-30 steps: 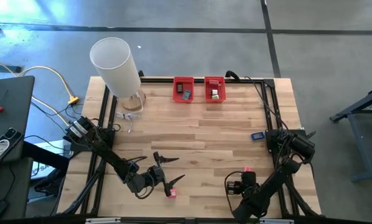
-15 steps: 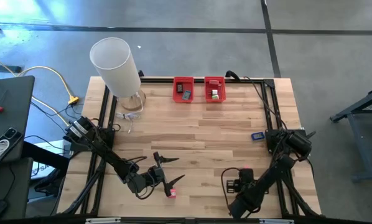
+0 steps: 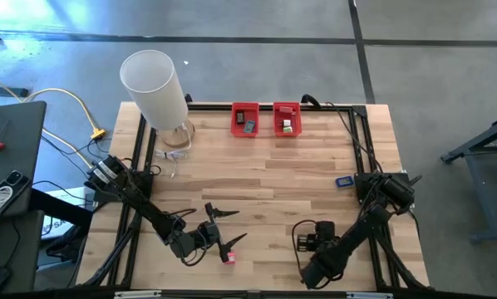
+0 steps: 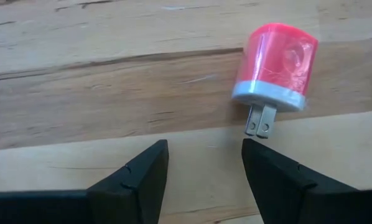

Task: Pick & Place Office items
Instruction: Put the pink white charger adapter into the right red bin

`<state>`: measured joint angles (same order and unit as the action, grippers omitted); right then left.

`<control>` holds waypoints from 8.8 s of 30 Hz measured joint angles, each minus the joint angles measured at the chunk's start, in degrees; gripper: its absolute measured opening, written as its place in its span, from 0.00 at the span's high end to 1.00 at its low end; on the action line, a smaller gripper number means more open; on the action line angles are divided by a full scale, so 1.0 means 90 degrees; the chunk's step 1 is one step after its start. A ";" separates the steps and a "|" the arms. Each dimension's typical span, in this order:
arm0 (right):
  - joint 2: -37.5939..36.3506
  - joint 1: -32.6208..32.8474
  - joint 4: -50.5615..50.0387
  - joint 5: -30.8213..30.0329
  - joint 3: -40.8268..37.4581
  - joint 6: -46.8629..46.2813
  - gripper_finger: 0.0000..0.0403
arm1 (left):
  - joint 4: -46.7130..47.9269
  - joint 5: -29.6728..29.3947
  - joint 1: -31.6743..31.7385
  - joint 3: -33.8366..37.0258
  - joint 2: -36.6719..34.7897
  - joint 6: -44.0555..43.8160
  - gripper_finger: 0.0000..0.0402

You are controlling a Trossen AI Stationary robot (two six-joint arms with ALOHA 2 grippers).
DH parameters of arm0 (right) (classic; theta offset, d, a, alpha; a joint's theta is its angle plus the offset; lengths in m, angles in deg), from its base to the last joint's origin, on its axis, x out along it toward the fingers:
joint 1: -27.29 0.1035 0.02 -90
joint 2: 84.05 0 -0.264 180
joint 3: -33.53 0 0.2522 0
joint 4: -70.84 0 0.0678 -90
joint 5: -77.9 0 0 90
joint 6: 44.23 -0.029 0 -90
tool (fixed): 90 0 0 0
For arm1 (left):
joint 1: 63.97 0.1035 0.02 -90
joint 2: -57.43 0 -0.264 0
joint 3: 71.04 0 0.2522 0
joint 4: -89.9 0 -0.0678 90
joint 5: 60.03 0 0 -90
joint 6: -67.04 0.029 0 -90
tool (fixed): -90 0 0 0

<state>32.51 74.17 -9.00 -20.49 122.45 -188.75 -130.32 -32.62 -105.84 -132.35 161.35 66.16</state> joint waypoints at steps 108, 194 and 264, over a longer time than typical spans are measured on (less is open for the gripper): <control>-0.0006 -0.0004 -0.0244 -0.0643 -0.0551 0.1076 0.52 | 0.0000 0.0001 0.0006 0.0000 0.0000 -0.0021 0.15; -0.0011 -0.0574 0.2739 -0.2942 0.2142 0.8391 0.70 | 0.0000 0.1322 -0.0045 0.0000 0.0000 0.3037 0.15; -0.0011 -0.1652 0.4886 -0.1184 0.2132 1.0748 0.70 | 0.0360 0.3602 0.0161 0.0000 0.0000 0.3093 0.15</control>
<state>32.41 59.30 34.97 -31.15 141.64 -92.02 -127.08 -0.20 -104.39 -132.35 161.35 94.00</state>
